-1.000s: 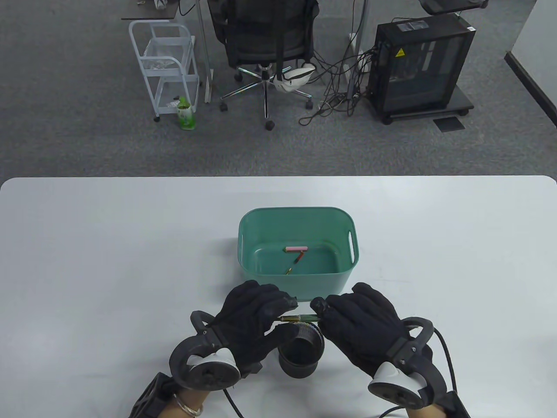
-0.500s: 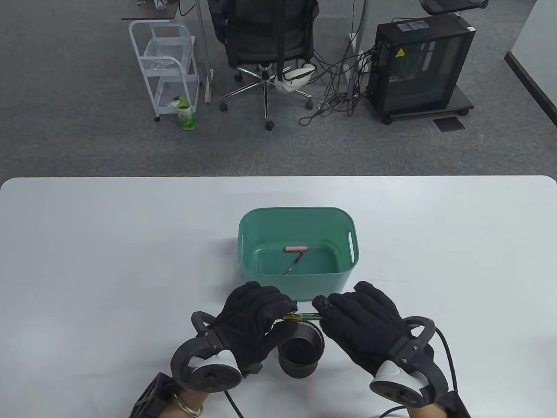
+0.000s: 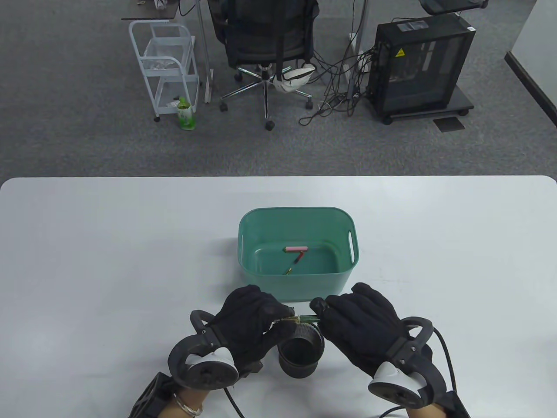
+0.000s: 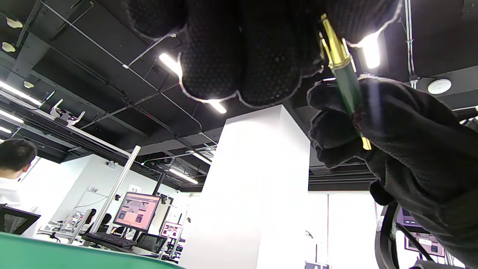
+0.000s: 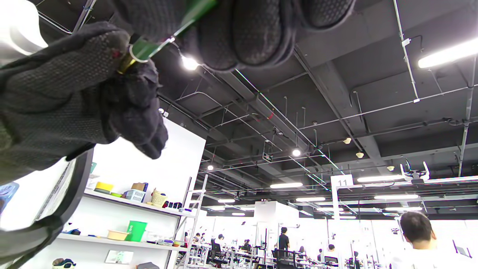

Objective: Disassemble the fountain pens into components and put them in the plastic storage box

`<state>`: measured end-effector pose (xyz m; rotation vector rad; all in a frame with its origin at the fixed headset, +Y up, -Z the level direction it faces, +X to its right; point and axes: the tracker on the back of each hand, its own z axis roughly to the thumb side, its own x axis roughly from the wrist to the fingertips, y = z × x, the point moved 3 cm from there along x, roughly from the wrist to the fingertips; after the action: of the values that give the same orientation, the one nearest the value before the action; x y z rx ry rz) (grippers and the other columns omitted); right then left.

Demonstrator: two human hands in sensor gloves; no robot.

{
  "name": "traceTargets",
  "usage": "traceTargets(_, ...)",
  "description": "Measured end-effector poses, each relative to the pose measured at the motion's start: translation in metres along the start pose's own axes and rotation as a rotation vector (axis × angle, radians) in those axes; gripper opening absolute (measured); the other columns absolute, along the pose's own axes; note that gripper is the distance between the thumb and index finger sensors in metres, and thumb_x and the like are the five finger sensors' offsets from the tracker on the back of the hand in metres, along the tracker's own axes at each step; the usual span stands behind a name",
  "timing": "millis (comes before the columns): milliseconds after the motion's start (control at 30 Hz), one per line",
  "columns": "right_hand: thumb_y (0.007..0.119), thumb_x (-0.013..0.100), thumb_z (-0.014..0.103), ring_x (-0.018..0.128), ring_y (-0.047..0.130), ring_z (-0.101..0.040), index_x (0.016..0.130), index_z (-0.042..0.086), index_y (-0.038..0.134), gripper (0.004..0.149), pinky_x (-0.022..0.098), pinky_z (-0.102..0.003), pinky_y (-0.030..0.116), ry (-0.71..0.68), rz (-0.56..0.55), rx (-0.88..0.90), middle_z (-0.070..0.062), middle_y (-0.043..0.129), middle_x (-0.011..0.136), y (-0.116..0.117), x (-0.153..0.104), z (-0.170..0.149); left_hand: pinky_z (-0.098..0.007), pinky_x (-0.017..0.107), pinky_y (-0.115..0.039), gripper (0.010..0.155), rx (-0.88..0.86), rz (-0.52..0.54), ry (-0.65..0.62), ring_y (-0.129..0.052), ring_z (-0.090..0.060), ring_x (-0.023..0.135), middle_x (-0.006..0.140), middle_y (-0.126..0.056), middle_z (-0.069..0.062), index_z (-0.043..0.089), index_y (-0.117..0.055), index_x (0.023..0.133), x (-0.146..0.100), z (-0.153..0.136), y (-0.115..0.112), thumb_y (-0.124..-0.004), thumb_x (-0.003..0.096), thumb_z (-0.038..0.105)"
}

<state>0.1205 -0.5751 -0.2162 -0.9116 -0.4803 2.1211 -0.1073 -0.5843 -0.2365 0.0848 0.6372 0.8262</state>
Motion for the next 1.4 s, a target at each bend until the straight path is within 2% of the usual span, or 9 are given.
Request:
traceTargets(333,0.072,0.054,0.047,0.073,0.087,-0.012,0.092,0.031,0.084,0.042,0.075,-0.045,0.063,-0.006,0.004,0.009,0.006,0.085,0.086,0.0012,0.0,0.0021,-0.047,0.063,-0.074,0.054,-0.019,0.019,0.002,-0.103,-0.022,0.052,0.051,-0.106,0.002,0.015,-0.096,0.065,-0.0001,-0.003,0.0021,-0.059,0.0652,0.054)
traceTargets(433,0.072,0.054,0.047,0.073,0.087,-0.012,0.092,0.031,0.084,0.042,0.075,-0.045,0.063,-0.006,0.004,0.011,0.006,0.085,0.086,0.0015,0.0,0.0024,-0.047,0.063,-0.074,0.055,-0.022,0.022,0.004,-0.103,-0.022,0.051,0.051,-0.106,0.001,0.014,-0.096,0.065,-0.0001,-0.0037,0.0024,-0.058,0.0652,0.054)
traceTargets(500,0.072,0.055,0.047,0.073,0.087,-0.012,0.092,0.031,0.084,0.042,0.075,-0.044,0.063,-0.006,0.005,0.01,0.006,0.085,0.086,0.0017,0.0001,0.0024,-0.048,0.064,-0.073,0.055,-0.022,0.02,0.006,-0.102,-0.023,0.054,0.054,-0.106,0.0,0.014,-0.096,0.068,-0.0002,-0.004,0.0024,-0.057,0.0655,0.054)
traceTargets(600,0.072,0.055,0.047,0.073,0.087,-0.012,0.092,0.031,0.084,0.042,0.075,-0.044,0.063,-0.006,0.002,0.008,0.006,0.085,0.086,0.0015,0.0001,0.0022,-0.05,0.068,-0.07,0.056,-0.022,0.012,0.006,-0.099,-0.026,0.065,0.066,-0.104,-0.002,0.014,-0.092,0.079,-0.0005,-0.0044,0.0022,-0.058,0.0653,0.056)
traceTargets(733,0.072,0.055,0.047,0.073,0.087,-0.012,0.092,0.031,0.084,0.042,0.075,-0.044,0.063,-0.003,0.002,0.002,0.006,0.085,0.086,0.0014,0.0002,0.0013,-0.051,0.072,-0.066,0.054,-0.004,-0.002,0.009,-0.094,-0.027,0.075,0.078,-0.099,-0.002,0.014,-0.083,0.091,-0.0008,-0.0037,0.0014,-0.067,0.0635,0.058)
traceTargets(900,0.071,0.055,0.047,0.073,0.087,-0.012,0.092,0.031,0.084,0.042,0.075,-0.044,0.063,0.002,0.002,-0.005,0.006,0.085,0.086,0.0012,0.0003,-0.0003,-0.052,0.078,-0.06,0.056,0.015,-0.03,0.005,-0.087,-0.028,0.088,0.093,-0.09,-0.003,0.016,-0.069,0.103,-0.0005,-0.0019,-0.0003,-0.072,0.0632,0.055)
traceTargets(1100,0.071,0.055,0.047,0.072,0.087,-0.012,0.092,0.031,0.084,0.043,0.074,-0.044,0.063,0.008,0.004,-0.013,0.006,0.085,0.086,0.0013,0.0004,-0.0024,-0.053,0.079,-0.058,0.053,0.023,-0.054,-0.001,-0.084,-0.027,0.091,0.097,-0.087,-0.003,0.017,-0.066,0.105,-0.0002,-0.0003,-0.0028,-0.074,0.0645,0.05)
traceTargets(1233,0.071,0.055,0.047,0.073,0.087,-0.012,0.092,0.031,0.084,0.043,0.074,-0.044,0.063,0.007,0.005,-0.014,0.006,0.085,0.086,0.0016,0.0005,-0.0026,-0.052,0.078,-0.06,0.044,0.022,-0.041,-0.004,-0.088,-0.026,0.086,0.092,-0.091,-0.002,0.017,-0.073,0.098,-0.0002,0.0006,-0.0019,-0.074,0.0653,0.046)
traceTargets(1400,0.071,0.055,0.047,0.073,0.087,-0.012,0.092,0.031,0.084,0.043,0.074,-0.044,0.063,0.004,0.006,-0.015,0.006,0.085,0.086,0.002,0.0006,-0.0024,-0.051,0.076,-0.063,0.044,0.02,-0.041,0.001,-0.092,-0.025,0.08,0.085,-0.095,-0.002,0.015,-0.077,0.094,-0.0002,-0.0001,-0.0022,-0.073,0.065,0.047)
